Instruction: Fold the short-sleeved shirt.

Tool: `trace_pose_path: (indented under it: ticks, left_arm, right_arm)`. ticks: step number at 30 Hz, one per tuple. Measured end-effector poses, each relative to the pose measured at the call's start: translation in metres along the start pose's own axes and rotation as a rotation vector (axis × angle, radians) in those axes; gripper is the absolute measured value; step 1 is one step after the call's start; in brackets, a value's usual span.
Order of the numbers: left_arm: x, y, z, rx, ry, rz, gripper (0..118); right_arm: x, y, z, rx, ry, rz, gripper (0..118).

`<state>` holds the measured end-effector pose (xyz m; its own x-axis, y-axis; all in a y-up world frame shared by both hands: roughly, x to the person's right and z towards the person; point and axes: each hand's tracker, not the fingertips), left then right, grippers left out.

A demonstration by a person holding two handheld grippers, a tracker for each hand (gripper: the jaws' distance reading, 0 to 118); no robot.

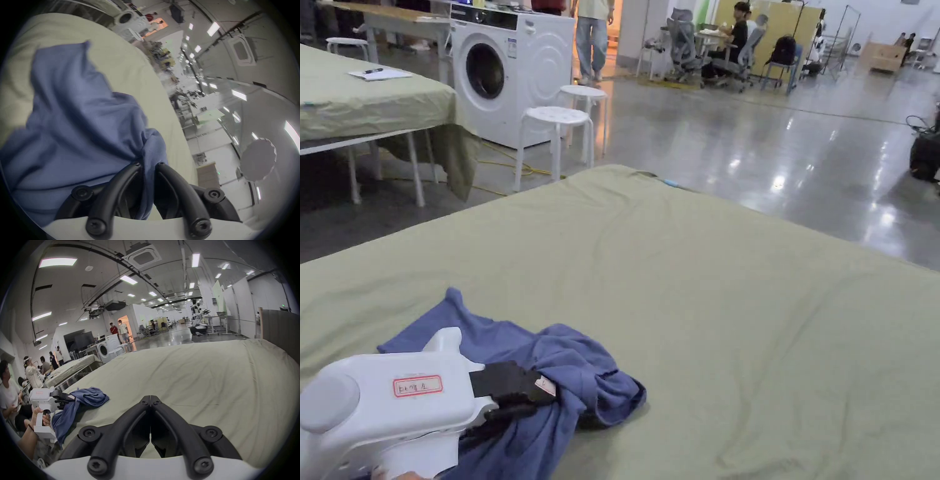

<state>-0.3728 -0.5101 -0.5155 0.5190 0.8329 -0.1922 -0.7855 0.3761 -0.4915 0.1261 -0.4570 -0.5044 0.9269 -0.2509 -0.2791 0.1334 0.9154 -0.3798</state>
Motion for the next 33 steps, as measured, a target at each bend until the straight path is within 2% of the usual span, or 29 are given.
trace_pose_path:
  ticks: [4,11,14,18,20,23,25,29,31,32,33]
  left_arm:
    - [0.055,-0.017,-0.034,-0.057,-0.276,0.048,11]
    - [0.199,-0.099,-0.124,-0.304,-0.436,-0.221,11]
    - [0.258,-0.170,-0.157,-0.404,-0.511,-0.291,11]
    - [0.317,-0.287,-0.176,-0.577,-0.538,-0.513,11]
    - [0.328,-0.342,-0.176,-0.682,-0.527,-0.623,11]
    - [0.310,-0.409,-0.180,-0.831,-0.474,-0.713,11]
    - [0.288,-0.439,-0.188,-0.865,-0.357,-0.763,11]
    - [0.252,-0.460,-0.208,-0.929,-0.199,-0.708,11]
    - [0.240,-0.453,-0.210,-0.934,-0.240,-0.566,13]
    - [0.239,-0.447,-0.210,-0.936,-0.243,-0.511,22]
    - [0.238,-0.442,-0.210,-0.965,-0.247,-0.429,37]
  right_arm:
    - [0.028,0.004,0.034,0.049,-0.074,-0.060,2]
    - [0.078,0.011,0.118,0.154,-0.308,0.017,2]
    - [0.100,0.012,0.161,0.199,-0.398,0.004,2]
    - [0.128,0.007,0.215,0.247,-0.512,-0.020,2]
    - [0.139,0.001,0.232,0.245,-0.572,-0.014,2]
    - [0.153,-0.011,0.248,0.212,-0.651,0.002,2]
    - [0.160,-0.018,0.253,0.185,-0.657,-0.014,2]
    - [0.172,-0.028,0.255,0.152,-0.635,-0.076,2]
    - [0.175,-0.032,0.253,0.147,-0.630,-0.083,2]
    - [0.175,-0.032,0.253,0.145,-0.623,-0.082,2]
    - [0.176,-0.032,0.252,0.143,-0.613,-0.078,2]
